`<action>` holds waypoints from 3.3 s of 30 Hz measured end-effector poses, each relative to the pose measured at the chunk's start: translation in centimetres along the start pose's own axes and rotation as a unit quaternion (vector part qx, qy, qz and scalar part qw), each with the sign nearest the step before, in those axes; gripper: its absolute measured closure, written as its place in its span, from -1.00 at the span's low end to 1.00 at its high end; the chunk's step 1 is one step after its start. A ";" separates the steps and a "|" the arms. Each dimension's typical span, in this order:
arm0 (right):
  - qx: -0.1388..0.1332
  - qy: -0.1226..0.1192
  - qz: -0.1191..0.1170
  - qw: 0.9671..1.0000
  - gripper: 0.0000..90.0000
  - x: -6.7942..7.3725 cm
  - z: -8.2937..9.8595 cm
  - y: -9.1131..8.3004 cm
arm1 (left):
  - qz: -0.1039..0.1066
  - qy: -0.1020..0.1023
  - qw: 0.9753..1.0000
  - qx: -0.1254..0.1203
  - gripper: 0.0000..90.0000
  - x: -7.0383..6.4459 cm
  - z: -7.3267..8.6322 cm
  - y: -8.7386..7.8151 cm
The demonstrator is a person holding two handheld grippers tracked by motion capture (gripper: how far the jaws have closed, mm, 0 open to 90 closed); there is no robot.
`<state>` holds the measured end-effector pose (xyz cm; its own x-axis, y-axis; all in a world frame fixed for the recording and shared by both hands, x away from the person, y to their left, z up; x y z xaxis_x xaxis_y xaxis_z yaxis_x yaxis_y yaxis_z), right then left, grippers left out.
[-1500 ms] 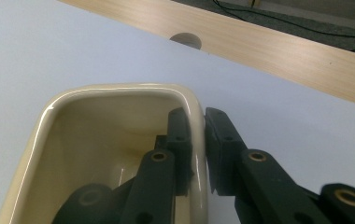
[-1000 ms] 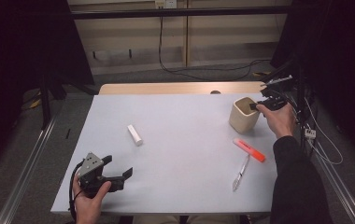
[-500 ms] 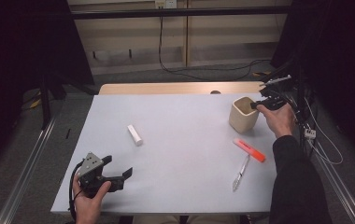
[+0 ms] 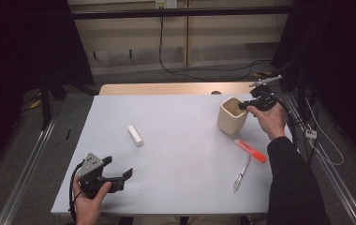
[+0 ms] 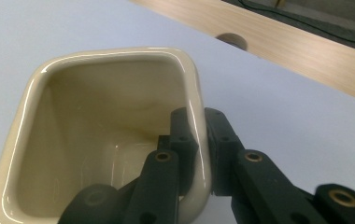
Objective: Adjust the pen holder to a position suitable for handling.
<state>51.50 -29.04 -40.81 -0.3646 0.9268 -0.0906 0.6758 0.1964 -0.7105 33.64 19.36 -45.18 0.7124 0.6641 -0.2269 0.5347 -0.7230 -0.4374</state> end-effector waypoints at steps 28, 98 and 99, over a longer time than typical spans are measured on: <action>-0.045 -0.135 -0.140 0.980 0.84 11.1 -3.8 2.7 | -0.004 -0.002 1.000 -0.002 -0.85 0.1 0.0 -0.1; 0.038 -0.007 0.001 0.999 0.61 17.2 -4.2 3.4 | -0.003 -0.002 1.000 0.006 -0.85 0.1 0.1 0.0; 0.030 -0.022 -0.009 0.999 0.61 17.2 -4.3 3.5 | -0.002 -0.002 1.000 0.007 -0.85 0.1 0.1 0.0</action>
<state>50.35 -11.02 -41.81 -0.4044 0.9083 -0.1064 0.6291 0.1919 -0.7533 33.66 19.45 -45.30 0.7078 0.6685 -0.2283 0.5322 -0.7172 -0.4499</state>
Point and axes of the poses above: each handheld gripper's, and its own axes: y roughly forward along the jaws, z roughly out of its underside, x roughly to its left, the point moved 5 cm from there along y, roughly forward along the jaws, and after that the axes turned 11 degrees about z, right-handed, at the moved point
